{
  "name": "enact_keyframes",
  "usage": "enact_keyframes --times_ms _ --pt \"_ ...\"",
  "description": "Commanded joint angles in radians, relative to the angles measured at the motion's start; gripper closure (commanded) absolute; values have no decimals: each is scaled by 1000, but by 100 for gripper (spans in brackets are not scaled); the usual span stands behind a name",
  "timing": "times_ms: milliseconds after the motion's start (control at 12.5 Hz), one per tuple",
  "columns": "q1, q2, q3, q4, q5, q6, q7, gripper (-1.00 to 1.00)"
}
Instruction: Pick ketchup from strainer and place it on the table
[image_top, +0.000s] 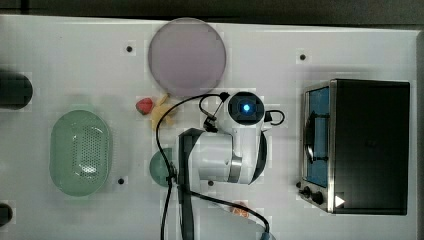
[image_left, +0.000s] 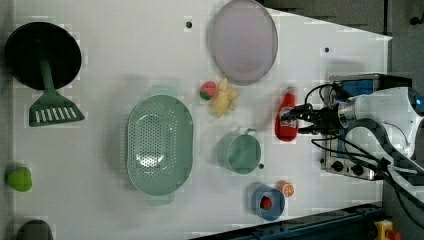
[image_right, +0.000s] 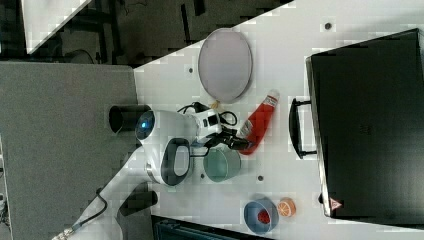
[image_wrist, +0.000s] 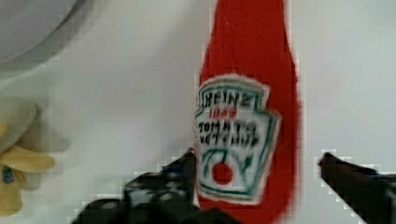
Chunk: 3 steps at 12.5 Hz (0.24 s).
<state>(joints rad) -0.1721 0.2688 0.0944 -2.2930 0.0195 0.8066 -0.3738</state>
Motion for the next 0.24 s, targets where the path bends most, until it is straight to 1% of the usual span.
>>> enact_keyframes --times_ms 80,240 --pt "-8 -68 0 21 0 -24 -32 -100" --pt "-8 -120 3 61 2 -71 -32 -100"
